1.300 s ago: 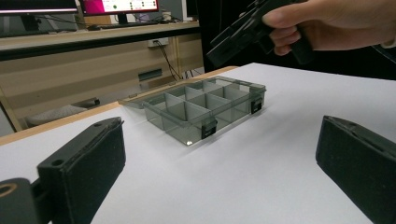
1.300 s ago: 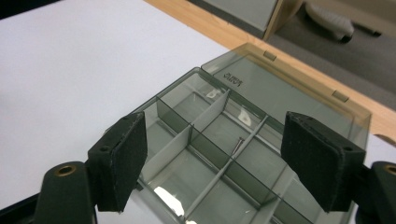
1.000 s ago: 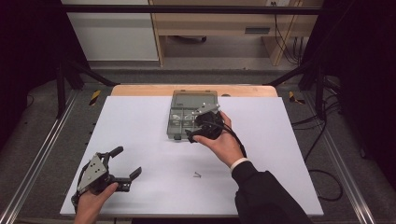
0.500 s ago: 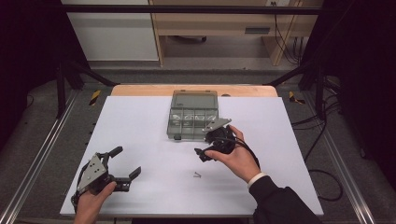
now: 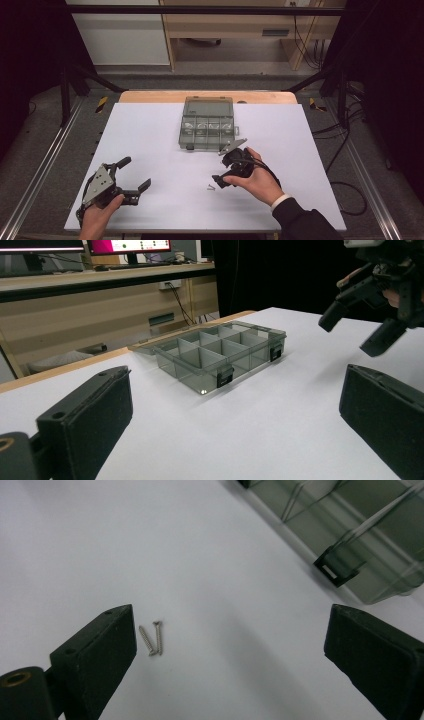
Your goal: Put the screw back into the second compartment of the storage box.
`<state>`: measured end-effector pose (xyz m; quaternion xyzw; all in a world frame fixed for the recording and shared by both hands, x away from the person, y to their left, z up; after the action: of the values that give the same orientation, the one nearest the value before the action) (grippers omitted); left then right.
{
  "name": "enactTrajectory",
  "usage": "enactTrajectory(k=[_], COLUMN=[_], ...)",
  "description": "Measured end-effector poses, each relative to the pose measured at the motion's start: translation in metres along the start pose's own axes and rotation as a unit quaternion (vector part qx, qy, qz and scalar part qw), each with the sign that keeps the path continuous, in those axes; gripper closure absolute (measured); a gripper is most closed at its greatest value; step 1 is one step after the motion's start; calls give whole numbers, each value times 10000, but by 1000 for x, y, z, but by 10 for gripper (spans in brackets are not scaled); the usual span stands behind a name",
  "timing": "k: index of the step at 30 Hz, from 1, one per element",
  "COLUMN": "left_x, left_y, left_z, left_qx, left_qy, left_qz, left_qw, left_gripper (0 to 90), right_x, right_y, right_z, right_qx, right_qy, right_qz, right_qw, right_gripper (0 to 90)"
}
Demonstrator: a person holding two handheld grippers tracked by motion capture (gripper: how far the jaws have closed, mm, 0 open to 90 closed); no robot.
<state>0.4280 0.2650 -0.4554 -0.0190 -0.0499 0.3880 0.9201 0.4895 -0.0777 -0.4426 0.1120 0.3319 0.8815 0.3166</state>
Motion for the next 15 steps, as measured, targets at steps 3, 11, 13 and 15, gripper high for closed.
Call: enactTrajectory(k=[3,11,13,15], left_x=[0,0,0,0], left_y=[0,0,0,0], left_z=[0,0,0,0], left_qx=[-8,-4,0,-4], left_qy=[12,-4,1,8], left_qz=[4,-17,-17,-17], left_qw=[10000,10000,10000,10000], left_gripper=[5,5,5,5], right_x=[5,11,11,12], right_y=[-2,-6,-6,-8], right_z=[-5,-11,-11,-11], right_qx=[134,282,320,362], right_qy=[16,58,88,53], right_qz=[68,174,175,205], right_qw=[9999,9994,9993,9991], right_gripper=[71,67,67,69])
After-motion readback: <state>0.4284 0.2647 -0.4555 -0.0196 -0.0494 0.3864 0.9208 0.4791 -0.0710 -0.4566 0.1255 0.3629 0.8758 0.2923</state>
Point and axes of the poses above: each handheld gripper's, and its own axes: y roughly backward along the jaws, z roughly out of its top, x roughly to its left, the point moved 3 cm from there along -y, roughly forward along the jaws, and after that the axes turned 11 degrees about -x, right-handed, at the moved point
